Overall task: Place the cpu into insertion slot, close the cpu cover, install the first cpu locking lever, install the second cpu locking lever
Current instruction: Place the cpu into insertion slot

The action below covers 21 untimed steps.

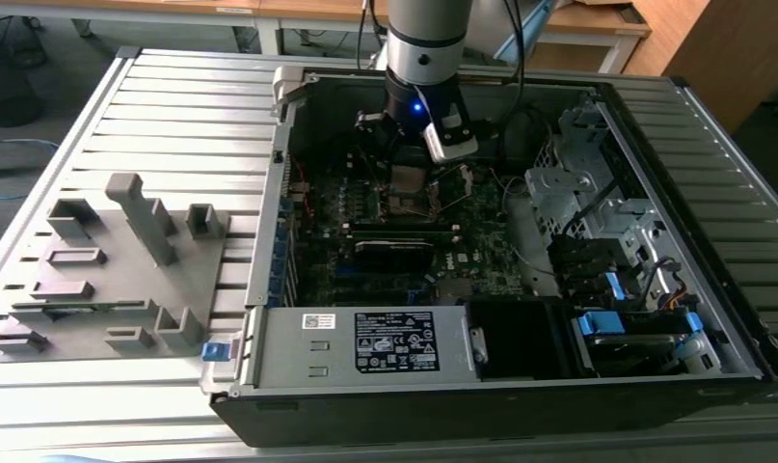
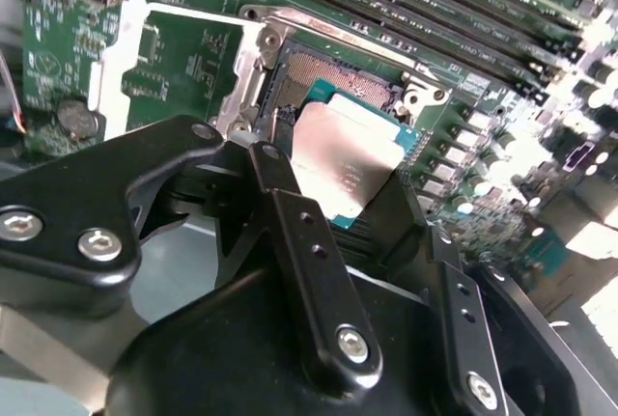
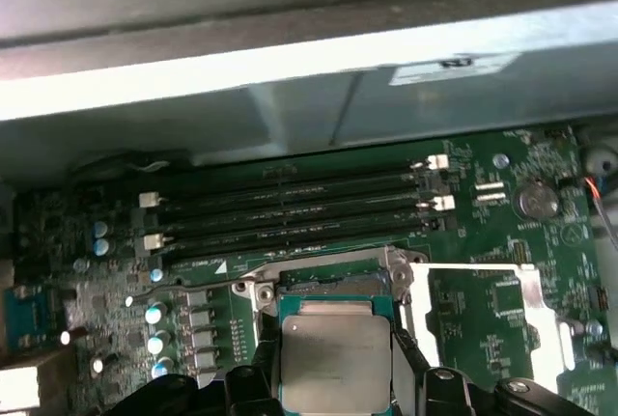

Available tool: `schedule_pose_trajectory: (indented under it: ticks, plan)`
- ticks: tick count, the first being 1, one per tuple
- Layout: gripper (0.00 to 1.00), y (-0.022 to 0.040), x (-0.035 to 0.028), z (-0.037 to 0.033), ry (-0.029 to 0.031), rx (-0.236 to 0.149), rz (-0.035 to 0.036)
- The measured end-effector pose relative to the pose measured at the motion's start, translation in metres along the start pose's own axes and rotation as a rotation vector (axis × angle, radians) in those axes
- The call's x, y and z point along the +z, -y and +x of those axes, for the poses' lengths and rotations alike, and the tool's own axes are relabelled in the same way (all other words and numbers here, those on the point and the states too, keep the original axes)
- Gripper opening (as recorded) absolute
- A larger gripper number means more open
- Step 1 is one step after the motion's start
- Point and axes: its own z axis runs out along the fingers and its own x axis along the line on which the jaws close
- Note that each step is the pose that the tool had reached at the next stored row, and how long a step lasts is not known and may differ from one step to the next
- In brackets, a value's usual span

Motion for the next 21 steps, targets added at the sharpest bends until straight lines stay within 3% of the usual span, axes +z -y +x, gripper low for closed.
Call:
schedule_pose_trajectory:
  ticks: [3,5,21]
  plan:
    - [0.54,0.0000,0.0003,0.0000,0.0033,0.053,0.0016]
    - [0.54,0.0001,0.0003,0.0000,0.0042,0.068,0.0020]
    - [0.54,0.0001,0.0004,0.0001,0.0060,0.096,0.0028]
